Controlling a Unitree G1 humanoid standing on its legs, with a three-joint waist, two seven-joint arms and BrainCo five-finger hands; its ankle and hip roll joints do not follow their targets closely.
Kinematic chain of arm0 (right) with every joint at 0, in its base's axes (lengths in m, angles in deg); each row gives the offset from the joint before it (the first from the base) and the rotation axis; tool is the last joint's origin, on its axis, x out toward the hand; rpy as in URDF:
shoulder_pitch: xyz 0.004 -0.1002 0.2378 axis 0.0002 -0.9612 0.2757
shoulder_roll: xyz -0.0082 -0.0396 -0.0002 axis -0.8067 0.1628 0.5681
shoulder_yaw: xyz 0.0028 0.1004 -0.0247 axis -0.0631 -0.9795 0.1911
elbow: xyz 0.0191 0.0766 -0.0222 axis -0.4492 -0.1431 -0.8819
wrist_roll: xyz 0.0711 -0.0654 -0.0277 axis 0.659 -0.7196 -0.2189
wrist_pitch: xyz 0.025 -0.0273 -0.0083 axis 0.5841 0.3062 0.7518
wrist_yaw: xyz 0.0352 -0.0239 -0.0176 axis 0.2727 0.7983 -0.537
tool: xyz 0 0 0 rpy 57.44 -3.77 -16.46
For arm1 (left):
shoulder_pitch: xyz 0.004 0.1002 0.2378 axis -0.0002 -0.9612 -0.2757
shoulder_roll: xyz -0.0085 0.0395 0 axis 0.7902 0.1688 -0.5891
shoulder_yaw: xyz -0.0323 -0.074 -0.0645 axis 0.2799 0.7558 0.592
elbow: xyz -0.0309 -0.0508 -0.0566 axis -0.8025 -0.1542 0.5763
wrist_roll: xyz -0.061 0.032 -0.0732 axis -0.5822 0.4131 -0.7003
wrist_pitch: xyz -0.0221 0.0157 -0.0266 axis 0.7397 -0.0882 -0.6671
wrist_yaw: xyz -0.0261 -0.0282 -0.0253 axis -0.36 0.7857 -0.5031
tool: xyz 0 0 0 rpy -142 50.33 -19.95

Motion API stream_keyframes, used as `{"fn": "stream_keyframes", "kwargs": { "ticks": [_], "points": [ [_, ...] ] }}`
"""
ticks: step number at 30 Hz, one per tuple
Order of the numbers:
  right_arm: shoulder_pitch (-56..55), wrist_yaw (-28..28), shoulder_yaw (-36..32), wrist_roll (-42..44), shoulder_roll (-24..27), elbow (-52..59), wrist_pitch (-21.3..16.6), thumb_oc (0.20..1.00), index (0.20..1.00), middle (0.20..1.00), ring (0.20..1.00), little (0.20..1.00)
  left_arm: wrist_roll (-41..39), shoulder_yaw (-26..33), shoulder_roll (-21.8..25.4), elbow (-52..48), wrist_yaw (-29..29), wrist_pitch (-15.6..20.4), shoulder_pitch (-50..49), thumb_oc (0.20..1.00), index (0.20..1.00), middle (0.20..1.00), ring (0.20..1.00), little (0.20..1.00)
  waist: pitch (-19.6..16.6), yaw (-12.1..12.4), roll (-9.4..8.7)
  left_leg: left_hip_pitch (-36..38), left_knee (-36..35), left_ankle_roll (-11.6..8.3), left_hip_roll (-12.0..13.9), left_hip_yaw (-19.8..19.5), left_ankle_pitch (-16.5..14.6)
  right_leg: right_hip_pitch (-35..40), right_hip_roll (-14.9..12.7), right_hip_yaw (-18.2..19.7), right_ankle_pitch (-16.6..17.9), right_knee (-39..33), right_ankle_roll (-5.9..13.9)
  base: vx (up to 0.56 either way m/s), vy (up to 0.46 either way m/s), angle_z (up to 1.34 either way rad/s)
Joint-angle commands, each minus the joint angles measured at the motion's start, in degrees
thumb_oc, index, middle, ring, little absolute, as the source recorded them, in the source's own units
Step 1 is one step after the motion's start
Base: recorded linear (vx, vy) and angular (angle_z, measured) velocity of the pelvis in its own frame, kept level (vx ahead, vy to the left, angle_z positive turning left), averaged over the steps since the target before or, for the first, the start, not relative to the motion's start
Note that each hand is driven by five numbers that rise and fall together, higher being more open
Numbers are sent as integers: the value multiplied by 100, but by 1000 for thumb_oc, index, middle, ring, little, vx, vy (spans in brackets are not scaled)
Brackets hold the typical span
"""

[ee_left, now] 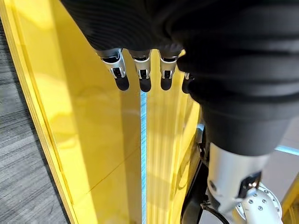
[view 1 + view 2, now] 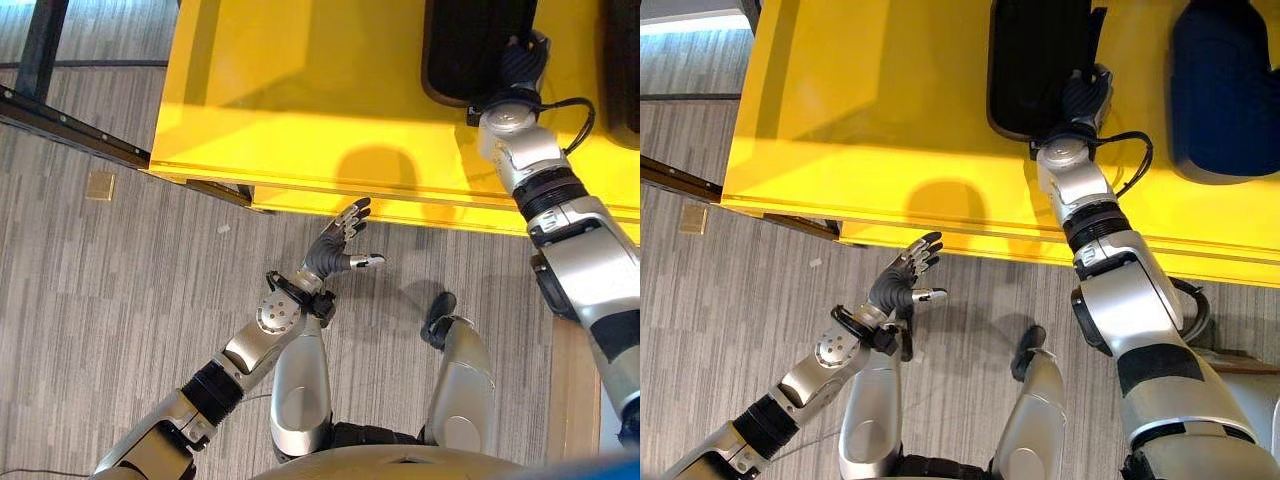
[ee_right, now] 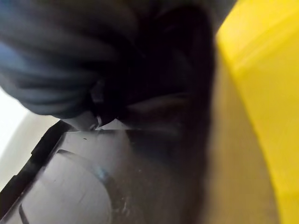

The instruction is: Move parts from the plastic box to the shelf.

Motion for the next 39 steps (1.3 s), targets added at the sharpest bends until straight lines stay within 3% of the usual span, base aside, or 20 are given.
{"fn": "stream_keyframes", "kwargs": {
  "ticks": [1,9,16,35,36,37,39],
  "points": [
    [-514,-37,-118,170,3,-48,57,200,200,200,200,200,101,-243,-123,-498,86,370,-84,1000,1000,1000,1000,1000,-61,98,117,382,121,187,10,543,-515,40,247,-102,-239,459,-120,7,-3,-5],
    [-786,-142,-190,254,-31,96,124,200,200,200,200,200,131,-252,-151,-482,166,422,-99,1000,1000,1000,1000,1000,-61,26,109,461,102,196,-21,575,-530,90,282,-47,-235,417,-119,1,12,-5],
    [-1030,-99,-160,-450,-78,299,120,200,200,200,200,200,125,-195,-168,-473,225,457,-99,1000,1000,1000,1000,1000,-61,-23,114,491,82,200,4,613,-522,89,271,-23,-200,375,-100,1,4,-1],
    [-972,-62,-88,-802,-101,242,174,200,200,200,200,200,139,-250,-208,-424,297,417,-48,1000,1000,1000,1000,1000,-61,-16,195,422,124,205,-35,572,-520,22,229,-22,-205,433,-101,0,0,0],
    [-964,-56,-83,-770,-99,230,172,398,398,398,398,398,132,-249,-206,-417,285,417,-47,1000,1000,1000,1000,1000,-61,-13,199,419,123,204,-34,572,-518,17,228,-24,-205,436,-101,0,0,0],
    [-967,9,-84,-723,-90,229,139,1000,1000,1000,1000,1000,131,-244,-195,-433,252,404,-62,1000,1000,1000,1000,1000,-61,-10,210,414,120,204,-36,567,-515,9,219,-29,-207,445,-102,0,0,0],
    [-984,55,-131,-632,-81,241,51,1000,1000,1000,1000,1000,126,-244,-191,-434,221,411,-88,1000,1000,1000,1000,1000,-61,-8,224,428,97,208,-50,570,-510,17,215,-33,-205,438,-98,0,0,0]
  ]
}}
